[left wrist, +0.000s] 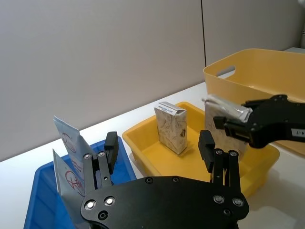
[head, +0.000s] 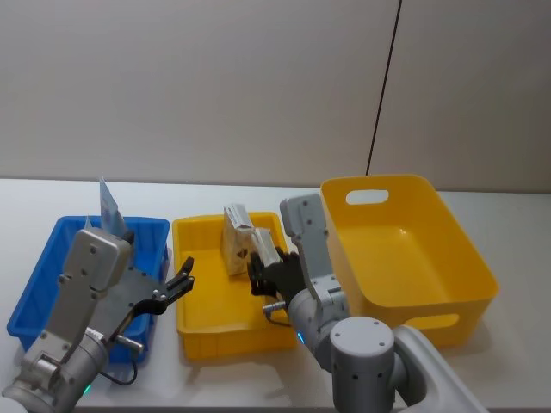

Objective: Bimanual collaborative sorting of washing and personal care products

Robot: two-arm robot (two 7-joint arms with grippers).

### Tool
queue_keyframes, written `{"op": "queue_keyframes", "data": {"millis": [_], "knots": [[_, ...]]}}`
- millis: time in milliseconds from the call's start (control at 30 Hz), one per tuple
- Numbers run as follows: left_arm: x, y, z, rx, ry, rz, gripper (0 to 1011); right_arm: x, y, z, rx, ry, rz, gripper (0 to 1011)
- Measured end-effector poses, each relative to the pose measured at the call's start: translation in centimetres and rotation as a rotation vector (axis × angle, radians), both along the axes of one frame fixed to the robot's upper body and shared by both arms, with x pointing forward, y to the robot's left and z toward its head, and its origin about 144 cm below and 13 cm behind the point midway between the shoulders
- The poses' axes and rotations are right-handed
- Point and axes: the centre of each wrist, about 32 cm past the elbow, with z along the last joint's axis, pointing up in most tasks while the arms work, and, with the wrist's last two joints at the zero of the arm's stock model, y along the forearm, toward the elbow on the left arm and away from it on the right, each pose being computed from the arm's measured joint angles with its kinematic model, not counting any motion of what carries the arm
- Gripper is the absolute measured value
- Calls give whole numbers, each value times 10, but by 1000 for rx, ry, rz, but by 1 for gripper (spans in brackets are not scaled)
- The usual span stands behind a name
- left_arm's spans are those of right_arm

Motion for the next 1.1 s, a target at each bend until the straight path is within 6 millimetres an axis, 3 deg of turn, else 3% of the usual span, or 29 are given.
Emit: {"op": "queue_keyframes", "data": {"millis": [467,733,1100], "knots": [[0,0,0,0,0,0,1001,0,-13,20,40,-179,-21,356],[0,0,0,0,0,0,1001,3,-39,38,22,-253,-117,356],[0,0,0,0,0,0,1001,9,-69,48,-12,-229,-207,356]]}}
